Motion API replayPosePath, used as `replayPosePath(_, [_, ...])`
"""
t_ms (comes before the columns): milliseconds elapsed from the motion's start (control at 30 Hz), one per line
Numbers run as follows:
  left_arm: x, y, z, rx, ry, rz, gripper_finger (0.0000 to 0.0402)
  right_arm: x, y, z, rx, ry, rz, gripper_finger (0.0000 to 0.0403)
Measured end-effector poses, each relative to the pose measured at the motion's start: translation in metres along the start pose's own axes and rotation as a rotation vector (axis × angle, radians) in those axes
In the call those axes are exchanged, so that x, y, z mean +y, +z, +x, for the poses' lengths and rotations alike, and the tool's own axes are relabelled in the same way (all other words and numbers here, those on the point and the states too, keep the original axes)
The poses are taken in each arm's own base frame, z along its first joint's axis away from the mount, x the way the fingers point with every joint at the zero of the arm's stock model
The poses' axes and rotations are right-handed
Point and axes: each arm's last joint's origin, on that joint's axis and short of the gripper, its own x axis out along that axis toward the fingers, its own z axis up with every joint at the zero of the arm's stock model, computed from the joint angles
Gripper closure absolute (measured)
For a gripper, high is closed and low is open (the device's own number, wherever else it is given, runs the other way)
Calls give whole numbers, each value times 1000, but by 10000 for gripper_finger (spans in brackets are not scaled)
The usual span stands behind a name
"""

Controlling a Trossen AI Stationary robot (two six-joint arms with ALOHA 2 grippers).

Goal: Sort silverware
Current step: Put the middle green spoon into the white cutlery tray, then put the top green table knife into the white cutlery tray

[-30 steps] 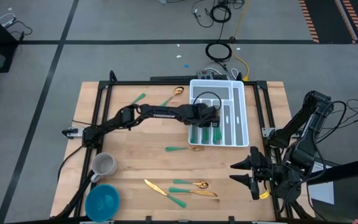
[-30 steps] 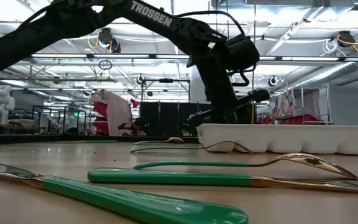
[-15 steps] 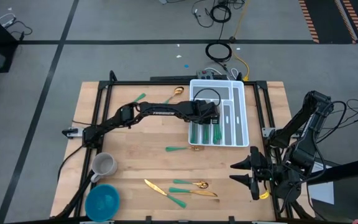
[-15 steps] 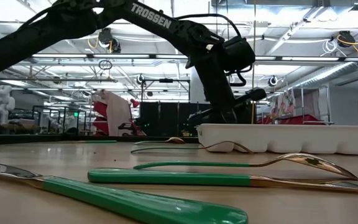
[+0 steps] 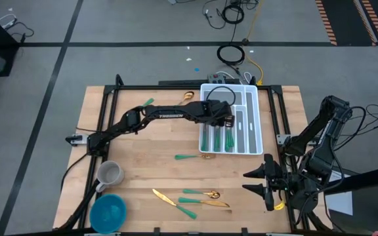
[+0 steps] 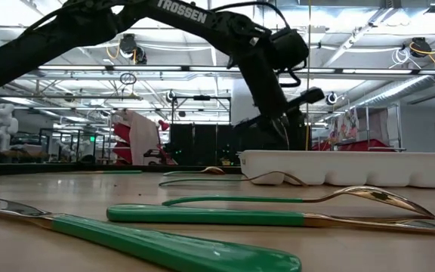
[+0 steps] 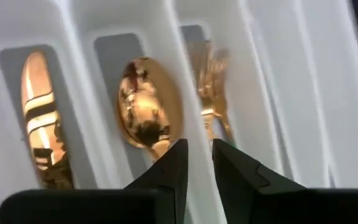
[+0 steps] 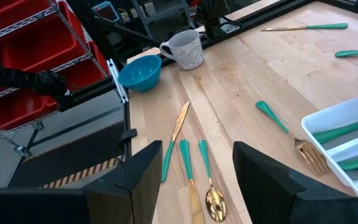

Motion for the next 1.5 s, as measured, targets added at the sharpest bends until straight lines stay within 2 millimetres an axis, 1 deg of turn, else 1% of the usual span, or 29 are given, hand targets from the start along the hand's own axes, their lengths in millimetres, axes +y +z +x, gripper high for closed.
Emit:
replayPosePath(100, [-4,5,-6,-12,-18,24,319,0,0,0,0,1,5,213])
replayPosePath(167, [-9,9,-13,-18,-26,59,319,0,0,0,0,1,6,213])
replayPosePath(267, [-16,15,-28,-26,-47,164,319,0,0,0,-1,1,8,213])
replayPosePath(367, [-22,16,-51,-18,-92,339,319,0,0,0,-1,2,10,213])
replayPosePath(433, [-29,13,-76,-2,-132,503,319,0,0,0,-2,3,12,213])
replayPosePath(500, [-34,2,-104,32,-150,674,319,1,0,0,-2,4,13,213])
replayPosePath(600, [-39,-25,-143,99,-140,924,319,1,0,0,-2,4,14,213])
replayPosePath(700, [-41,-53,-175,160,-135,1136,320,1,0,0,-3,5,14,213])
replayPosePath(767, [-42,-74,-192,208,-140,1240,320,1,0,0,-4,6,17,213])
replayPosePath(867, [-42,-106,-207,284,-120,1351,320,1,1,0,-7,6,36,213])
replayPosePath(933, [-37,-123,-213,320,-28,1414,320,1,1,0,-9,6,45,213])
replayPosePath(967, [-34,-128,-215,321,40,1447,320,1,1,0,-10,8,47,213])
replayPosePath(1000, [-30,-129,-217,298,119,1466,320,1,1,0,-11,9,48,213])
replayPosePath(1033, [-28,-126,-216,267,184,1474,320,2,1,0,-11,9,47,213])
replayPosePath(1100, [-22,-112,-211,222,280,1444,320,1,1,0,-11,8,45,213])
replayPosePath(1133, [-17,-102,-209,220,313,1412,320,1,1,0,-11,9,45,213])
replayPosePath(1200, [-6,-75,-208,203,356,1312,320,2,1,0,-10,10,47,213])
replayPosePath(1300, [17,-21,-221,116,428,1136,320,2,1,0,-8,15,52,213])
replayPosePath(1367, [35,18,-232,18,446,1019,320,2,1,0,-9,16,49,213])
replayPosePath(1433, [54,59,-240,-83,424,878,320,2,1,0,-9,16,37,213])
replayPosePath(1500, [75,96,-245,-135,359,748,320,2,1,0,-12,14,27,213])
